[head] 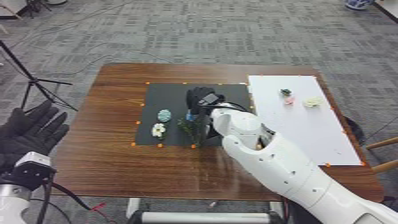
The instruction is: Arrange flowers
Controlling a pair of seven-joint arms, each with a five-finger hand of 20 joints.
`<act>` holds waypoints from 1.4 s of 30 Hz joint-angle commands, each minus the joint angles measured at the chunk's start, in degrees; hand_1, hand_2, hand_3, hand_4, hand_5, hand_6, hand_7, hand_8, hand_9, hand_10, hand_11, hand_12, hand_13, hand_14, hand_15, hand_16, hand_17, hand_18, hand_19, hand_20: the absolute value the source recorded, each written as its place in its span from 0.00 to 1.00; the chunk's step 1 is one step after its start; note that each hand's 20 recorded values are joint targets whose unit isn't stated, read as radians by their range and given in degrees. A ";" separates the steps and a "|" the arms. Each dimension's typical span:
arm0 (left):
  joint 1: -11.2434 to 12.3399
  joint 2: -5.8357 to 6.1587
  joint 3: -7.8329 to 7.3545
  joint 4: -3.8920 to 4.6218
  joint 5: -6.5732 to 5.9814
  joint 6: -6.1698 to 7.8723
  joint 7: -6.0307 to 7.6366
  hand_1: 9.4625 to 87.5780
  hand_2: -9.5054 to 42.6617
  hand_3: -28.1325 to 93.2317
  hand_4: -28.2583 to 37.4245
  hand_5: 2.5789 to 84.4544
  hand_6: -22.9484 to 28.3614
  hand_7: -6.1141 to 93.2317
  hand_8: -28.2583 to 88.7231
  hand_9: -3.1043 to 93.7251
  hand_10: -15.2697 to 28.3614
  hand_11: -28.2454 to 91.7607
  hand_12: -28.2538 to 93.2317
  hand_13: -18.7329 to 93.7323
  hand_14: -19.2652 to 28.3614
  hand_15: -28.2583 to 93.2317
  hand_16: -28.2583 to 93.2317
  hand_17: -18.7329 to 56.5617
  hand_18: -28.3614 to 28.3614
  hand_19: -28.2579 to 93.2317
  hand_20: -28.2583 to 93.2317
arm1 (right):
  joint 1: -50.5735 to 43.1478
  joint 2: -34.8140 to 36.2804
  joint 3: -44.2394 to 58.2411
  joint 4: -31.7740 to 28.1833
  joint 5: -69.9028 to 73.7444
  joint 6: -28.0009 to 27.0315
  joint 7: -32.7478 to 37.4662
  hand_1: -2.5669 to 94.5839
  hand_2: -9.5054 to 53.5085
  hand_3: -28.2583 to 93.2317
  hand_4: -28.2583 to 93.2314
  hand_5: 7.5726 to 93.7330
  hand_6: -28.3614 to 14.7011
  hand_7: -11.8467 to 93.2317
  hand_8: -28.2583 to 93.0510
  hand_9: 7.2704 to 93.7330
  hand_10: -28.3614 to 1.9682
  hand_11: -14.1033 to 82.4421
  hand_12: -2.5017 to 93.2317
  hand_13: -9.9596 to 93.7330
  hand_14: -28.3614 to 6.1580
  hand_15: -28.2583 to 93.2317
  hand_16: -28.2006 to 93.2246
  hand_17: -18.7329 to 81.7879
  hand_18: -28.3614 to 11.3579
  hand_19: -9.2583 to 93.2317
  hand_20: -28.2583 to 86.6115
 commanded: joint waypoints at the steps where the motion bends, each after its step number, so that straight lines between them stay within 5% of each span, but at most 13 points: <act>1: 1.48 -0.02 -0.64 -0.23 -1.18 -0.18 1.20 0.19 0.50 0.79 0.00 0.41 0.59 0.16 0.19 0.34 0.62 0.34 0.34 0.37 0.67 0.41 0.22 0.20 0.69 0.37 0.33 | 0.23 0.66 -0.04 -1.39 -1.34 0.45 0.22 0.63 0.00 0.83 0.00 0.65 0.67 0.33 0.11 0.72 0.62 0.31 0.37 0.70 0.56 0.80 0.61 0.46 0.13 0.82 0.60; 14: 1.50 -0.75 -0.78 -0.34 -0.80 -0.55 1.24 0.19 0.49 0.79 0.00 0.41 0.59 0.16 0.19 0.34 0.62 0.34 0.34 0.37 0.68 0.41 0.22 0.20 0.69 0.36 0.33 | -1.59 2.96 6.95 -5.16 1.07 0.39 2.13 0.60 0.00 0.85 0.00 0.63 0.66 0.32 0.12 0.65 0.53 0.37 0.24 0.69 0.55 0.80 0.60 0.46 0.13 0.82 0.60; 20: 3.47 -0.91 -1.53 -0.57 -1.68 -1.77 3.94 0.19 0.49 0.79 0.00 0.41 0.59 0.16 0.19 0.34 0.62 0.34 0.34 0.37 0.68 0.41 0.22 0.20 0.69 0.36 0.33 | -2.92 11.97 11.98 -7.16 4.81 2.27 6.86 0.57 0.00 0.85 0.00 0.60 0.62 0.30 0.12 0.60 0.48 0.34 0.22 0.67 0.52 0.80 0.57 0.46 0.12 0.82 0.60; 26: 5.21 -1.39 -3.04 -0.94 -1.66 -2.74 4.59 0.18 0.46 0.80 0.00 0.41 0.59 0.16 0.19 0.34 0.62 0.34 0.34 0.37 0.67 0.40 0.22 0.21 0.69 0.36 0.33 | -7.73 22.10 16.21 -9.89 5.87 0.99 8.11 0.55 0.00 0.86 0.00 0.51 0.55 0.26 0.14 0.53 0.45 0.32 0.20 0.66 0.51 0.79 0.54 0.46 0.11 0.83 0.59; 30: 6.48 -1.30 -3.43 -1.13 -3.69 -3.03 5.90 0.18 0.46 0.80 0.00 0.41 0.59 0.15 0.19 0.34 0.61 0.33 0.35 0.37 0.67 0.40 0.22 0.21 0.70 0.35 0.33 | -10.43 24.09 18.65 -8.93 4.99 0.22 9.15 0.55 0.00 0.87 0.00 0.50 0.54 0.25 0.14 0.52 0.44 0.31 0.19 0.66 0.51 0.80 0.53 0.46 0.11 0.83 0.59; 42: 5.36 -1.13 -2.84 -0.70 -3.41 -2.38 4.72 0.18 0.45 0.80 0.00 0.40 0.58 0.15 0.19 0.34 0.61 0.33 0.35 0.37 0.67 0.39 0.23 0.21 0.70 0.35 0.34 | -8.52 22.89 16.73 -2.77 3.44 1.30 11.49 0.55 0.00 0.87 0.00 0.49 0.54 0.25 0.14 0.46 0.45 0.29 0.17 0.66 0.48 0.82 0.52 0.46 0.11 0.83 0.58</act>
